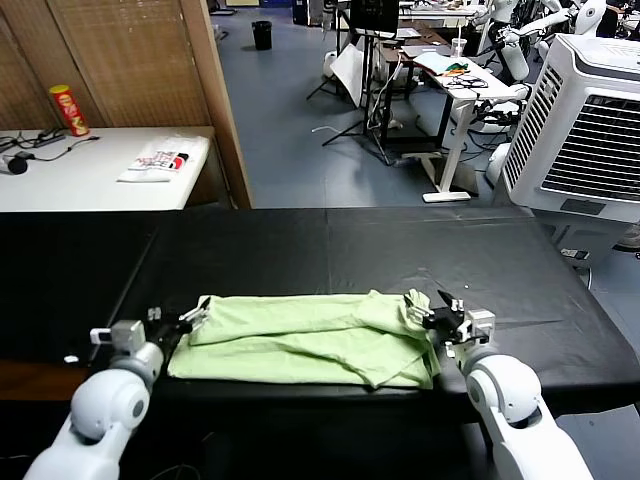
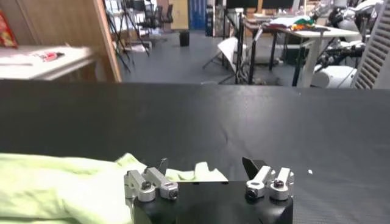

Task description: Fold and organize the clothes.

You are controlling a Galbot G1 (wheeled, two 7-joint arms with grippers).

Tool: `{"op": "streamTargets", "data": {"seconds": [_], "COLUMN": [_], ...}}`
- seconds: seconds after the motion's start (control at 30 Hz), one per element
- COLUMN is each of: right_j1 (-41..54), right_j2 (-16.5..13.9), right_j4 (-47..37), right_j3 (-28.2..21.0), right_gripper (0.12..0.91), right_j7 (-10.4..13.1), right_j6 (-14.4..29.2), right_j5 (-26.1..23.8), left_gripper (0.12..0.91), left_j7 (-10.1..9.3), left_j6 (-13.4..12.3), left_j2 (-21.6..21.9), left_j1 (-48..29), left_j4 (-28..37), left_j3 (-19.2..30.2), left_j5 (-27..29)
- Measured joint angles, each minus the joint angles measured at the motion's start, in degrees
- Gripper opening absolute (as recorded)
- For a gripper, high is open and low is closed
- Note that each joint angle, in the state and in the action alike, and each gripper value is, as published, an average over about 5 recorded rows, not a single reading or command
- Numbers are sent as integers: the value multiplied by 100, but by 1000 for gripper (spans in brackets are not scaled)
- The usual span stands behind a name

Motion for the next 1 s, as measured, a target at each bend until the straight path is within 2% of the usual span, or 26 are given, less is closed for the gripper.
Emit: {"op": "streamTargets", "data": {"seconds": [0.2, 0.4, 0.53, 0.8, 0.87, 1.0], "right_j1": [-87, -139, -178, -203, -200, -200], "right_j2": [-21, 0, 34, 143, 161, 166], "right_j4": [175, 284, 315, 318, 319, 322], "right_j3": [25, 21, 26, 17, 20, 61], "right_gripper": [798, 798, 798, 798, 798, 798], "right_j7": [-13, -29, -37, -60, -60, -56], "right_j6": [5, 16, 34, 62, 62, 63], "right_j5": [28, 30, 17, -70, -80, -85], "left_gripper": [798, 773, 623, 194, 157, 165], "left_j7": [22, 94, 115, 157, 158, 105], "left_j6": [-106, -160, -204, -223, -225, -247], "left_j2": [-253, -468, -574, -743, -751, -688], "left_j1": [553, 718, 724, 682, 637, 557], "left_j4": [-215, -130, -34, 7, 43, 147], "left_j3": [-94, -82, -74, -5, -3, -75], "left_j5": [118, 261, 294, 414, 506, 762]}}
